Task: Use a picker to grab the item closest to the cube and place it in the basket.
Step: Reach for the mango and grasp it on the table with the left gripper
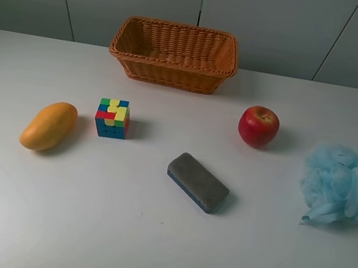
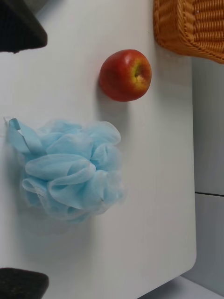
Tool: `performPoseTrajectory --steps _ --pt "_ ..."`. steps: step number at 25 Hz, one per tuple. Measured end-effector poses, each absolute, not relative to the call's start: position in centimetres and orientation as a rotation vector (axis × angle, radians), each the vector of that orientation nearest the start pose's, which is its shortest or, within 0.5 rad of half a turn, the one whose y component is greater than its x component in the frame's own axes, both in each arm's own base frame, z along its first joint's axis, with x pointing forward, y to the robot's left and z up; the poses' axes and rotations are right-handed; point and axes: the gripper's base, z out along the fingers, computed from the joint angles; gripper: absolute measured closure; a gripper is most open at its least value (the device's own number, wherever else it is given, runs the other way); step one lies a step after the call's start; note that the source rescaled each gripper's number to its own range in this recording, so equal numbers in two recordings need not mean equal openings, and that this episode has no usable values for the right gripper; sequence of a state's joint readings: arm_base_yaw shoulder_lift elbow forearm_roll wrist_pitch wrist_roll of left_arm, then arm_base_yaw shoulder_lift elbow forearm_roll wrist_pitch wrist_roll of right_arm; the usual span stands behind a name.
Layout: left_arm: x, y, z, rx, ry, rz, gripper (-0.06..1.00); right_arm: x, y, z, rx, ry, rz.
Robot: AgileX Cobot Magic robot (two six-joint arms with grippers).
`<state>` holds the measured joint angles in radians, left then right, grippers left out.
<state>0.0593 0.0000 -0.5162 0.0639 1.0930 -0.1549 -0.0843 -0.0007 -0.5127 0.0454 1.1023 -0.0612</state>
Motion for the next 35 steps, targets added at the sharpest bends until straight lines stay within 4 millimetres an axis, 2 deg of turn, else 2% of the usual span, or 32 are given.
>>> performPoseTrajectory --steps 11,15,21,26,30,35 --pt "-0.8 0.3 28.0 -0.218 2.043 0.002 -0.06 -0.8 0.4 27.7 0.020 2.072 -0.035" --pt "0.1 0.1 29.5 -0.215 2.072 -0.047 -0.06 -0.8 0.4 27.7 0.020 2.072 -0.035" --pt "4.7 0.3 33.2 -0.212 2.230 -0.038 -0.06 -0.8 0.4 27.7 0.020 2.072 -0.035" --pt "10.4 0.5 34.8 -0.219 2.339 -0.047 -0.06 -0.8 0.4 27.7 0.020 2.072 -0.035" --pt "15.1 0.5 33.7 -0.191 2.449 -0.081 -0.06 -0.8 0.4 27.7 0.020 2.072 -0.035" --pt "20.5 0.1 29.7 -0.097 2.631 -0.063 -0.06 -0.8 0.4 27.7 0.020 2.072 -0.035"
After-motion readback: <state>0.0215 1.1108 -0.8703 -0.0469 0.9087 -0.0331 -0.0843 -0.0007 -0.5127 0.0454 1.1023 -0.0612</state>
